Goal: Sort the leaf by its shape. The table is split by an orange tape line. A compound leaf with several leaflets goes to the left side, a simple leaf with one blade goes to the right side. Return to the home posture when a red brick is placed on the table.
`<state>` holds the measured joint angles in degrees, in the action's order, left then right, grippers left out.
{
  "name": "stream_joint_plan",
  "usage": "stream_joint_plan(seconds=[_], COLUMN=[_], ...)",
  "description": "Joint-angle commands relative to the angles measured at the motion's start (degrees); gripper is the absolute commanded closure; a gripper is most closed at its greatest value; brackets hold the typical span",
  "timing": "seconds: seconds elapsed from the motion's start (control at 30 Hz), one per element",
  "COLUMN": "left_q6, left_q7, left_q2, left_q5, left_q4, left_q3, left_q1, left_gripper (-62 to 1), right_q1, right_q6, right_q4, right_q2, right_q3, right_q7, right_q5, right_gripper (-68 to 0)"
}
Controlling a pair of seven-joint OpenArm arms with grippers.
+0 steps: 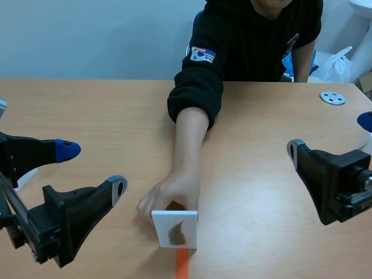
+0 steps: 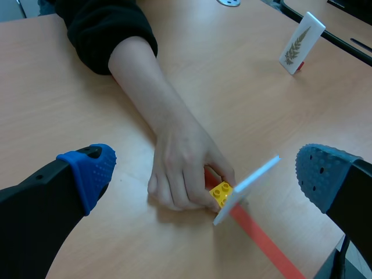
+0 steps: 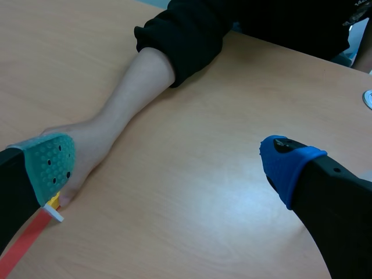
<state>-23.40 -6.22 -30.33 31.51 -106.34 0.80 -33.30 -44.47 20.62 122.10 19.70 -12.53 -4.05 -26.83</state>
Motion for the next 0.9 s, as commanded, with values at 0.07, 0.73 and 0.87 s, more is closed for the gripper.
stream_joint_plan(seconds=[0.07, 0.73, 0.87], left_q6=[0.07, 0.07, 0.07], left_q7=[0.81, 1.57, 1.88], left_q2=[0.00, -0.02, -0.02], left_q5=[0.42, 0.42, 0.39], left_q4=[-0.17, -0.17, -0.17], left_q3=[0.09, 0.09, 0.09], left_q1=[0.48, 0.48, 0.48], left_gripper=[-62.3, -62.3, -62.3], right_q1=[0.50, 1.84, 6.23], right_q6=[-0.02, 6.86, 9.16], right_q4=[0.09, -2.64, -8.61], right_q2=[0.76, 8.63, 9.99], right_q3=[-0.15, 1.79, 5.86], right_q7=[0.70, 0.96, 2.78], right_q5=[-0.39, -0.39, -0.37], right_gripper=[-67.9, -67.9, -67.9])
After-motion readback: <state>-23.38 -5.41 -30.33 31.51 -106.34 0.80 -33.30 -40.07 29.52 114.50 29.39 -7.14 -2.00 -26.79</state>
